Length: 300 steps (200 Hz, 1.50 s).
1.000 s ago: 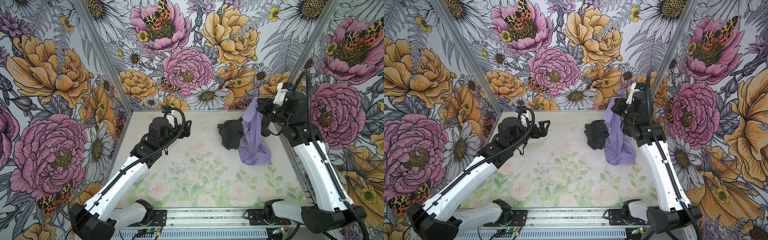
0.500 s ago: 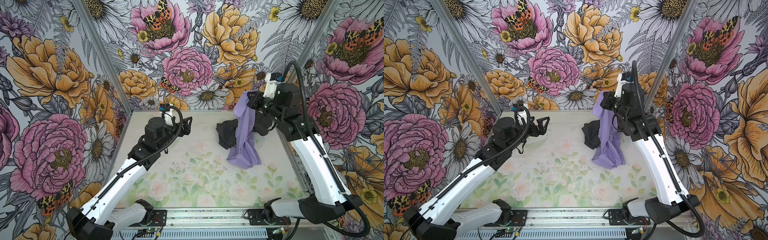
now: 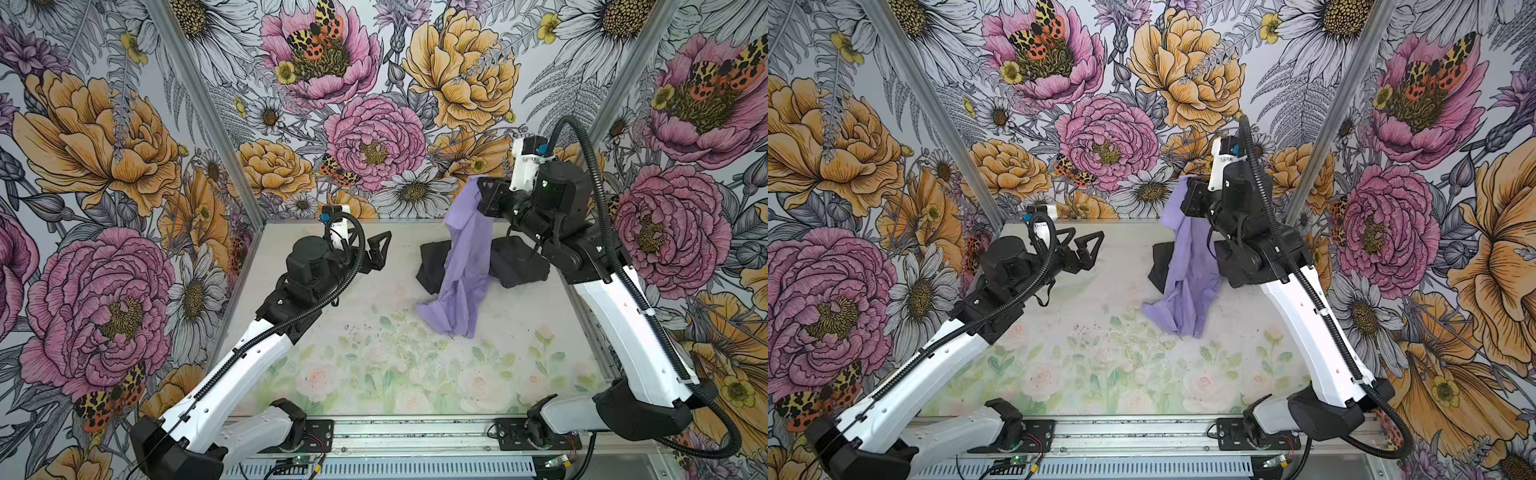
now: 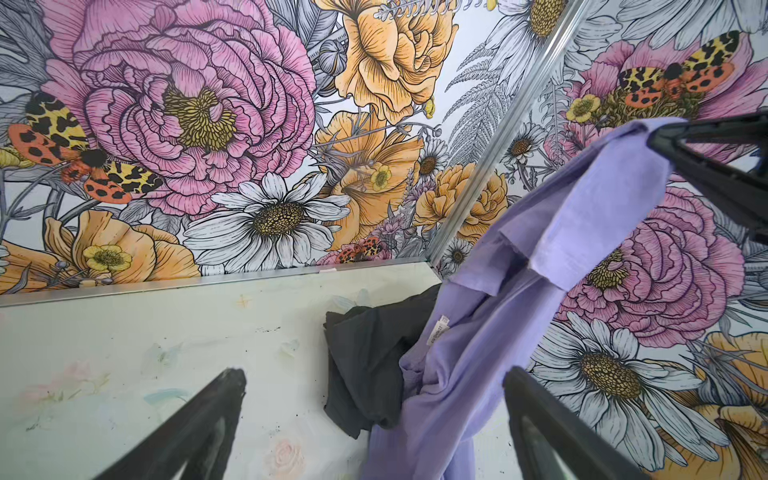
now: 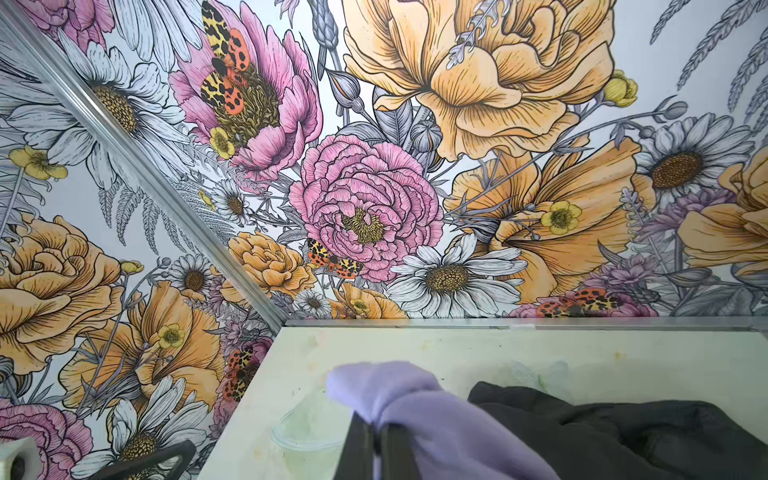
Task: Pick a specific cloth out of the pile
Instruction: 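Hold the purple shirt up with the right gripper while the left gripper reaches toward it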
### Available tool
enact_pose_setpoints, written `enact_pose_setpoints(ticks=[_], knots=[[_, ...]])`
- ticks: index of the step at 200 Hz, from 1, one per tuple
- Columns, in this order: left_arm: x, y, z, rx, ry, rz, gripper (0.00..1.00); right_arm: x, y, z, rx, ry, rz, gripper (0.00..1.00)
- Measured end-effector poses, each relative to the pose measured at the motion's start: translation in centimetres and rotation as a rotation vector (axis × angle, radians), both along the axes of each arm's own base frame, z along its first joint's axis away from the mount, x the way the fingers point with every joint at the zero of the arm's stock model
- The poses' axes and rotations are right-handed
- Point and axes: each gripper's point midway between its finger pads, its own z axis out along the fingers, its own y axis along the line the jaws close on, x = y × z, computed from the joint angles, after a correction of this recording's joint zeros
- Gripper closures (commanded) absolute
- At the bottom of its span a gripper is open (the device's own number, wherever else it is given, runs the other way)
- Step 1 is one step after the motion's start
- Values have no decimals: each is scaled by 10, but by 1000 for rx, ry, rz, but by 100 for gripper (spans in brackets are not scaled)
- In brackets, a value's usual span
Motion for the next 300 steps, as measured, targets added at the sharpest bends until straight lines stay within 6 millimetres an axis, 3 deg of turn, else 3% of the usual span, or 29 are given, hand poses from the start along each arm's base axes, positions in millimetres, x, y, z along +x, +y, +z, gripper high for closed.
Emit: enact_pose_setpoints(ticks=[41, 69, 152, 191, 219, 239, 278, 300], knots=[[-2, -10, 0, -1, -5, -40, 3, -3, -1, 17, -21, -45, -11, 100], [-2, -28, -9, 23, 8, -103, 7, -4, 2, 20, -26, -53, -3, 100], [3, -125, -52, 131, 19, -340, 11, -2, 6, 14, -30, -40, 2, 100], [12, -167, -59, 150, -17, -406, 15, 0, 9, 5, -28, -17, 6, 100], [24, -183, -66, 149, -26, -415, 30, 1, 11, 1, -21, -3, 11, 100], [32, -194, -69, 143, -25, -426, 47, 2, 13, -6, -19, 13, 11, 100], [38, -208, -70, 119, -16, -459, 100, 4, 13, -22, -31, 48, 4, 100], [38, -209, -67, 116, -19, -462, 100, 3, 9, -31, -41, 60, -9, 100]])
